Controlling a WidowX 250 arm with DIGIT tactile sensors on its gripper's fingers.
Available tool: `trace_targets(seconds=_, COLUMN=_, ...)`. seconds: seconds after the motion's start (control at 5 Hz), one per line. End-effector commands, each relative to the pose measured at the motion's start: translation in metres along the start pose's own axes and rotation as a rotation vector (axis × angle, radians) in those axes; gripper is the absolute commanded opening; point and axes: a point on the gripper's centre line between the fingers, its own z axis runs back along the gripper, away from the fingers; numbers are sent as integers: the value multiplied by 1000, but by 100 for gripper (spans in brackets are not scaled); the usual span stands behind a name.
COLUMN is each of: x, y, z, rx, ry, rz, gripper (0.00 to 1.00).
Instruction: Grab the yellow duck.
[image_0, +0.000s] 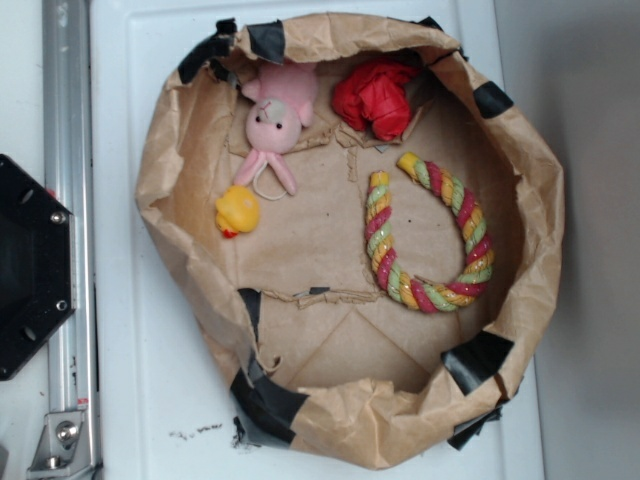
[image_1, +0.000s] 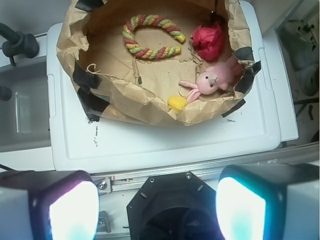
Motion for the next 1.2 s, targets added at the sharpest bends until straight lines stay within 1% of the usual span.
trace_targets(seconds=0.0, x=0, y=0, z=0, rx=0, ry=0, rz=0, gripper=100)
trace_targets(seconds=0.2, x=49, y=7, z=-11, rx=-18, ry=-9, rz=28, gripper=100)
trace_targets(seconds=0.4, x=94, y=25, z=-61, rx=27, ry=-76, rz=106, gripper=100)
trace_targets(seconds=0.6, x=107, y=38, z=-119, rx=28, ry=62, rz=72, gripper=100)
trace_targets(seconds=0.8, x=84, y=49, z=-162, rx=66, ry=142, rz=-64, gripper=100)
trace_targets(seconds=1.0, x=72, y=51, z=-172, rx=23, ry=221, rz=-228, gripper=100)
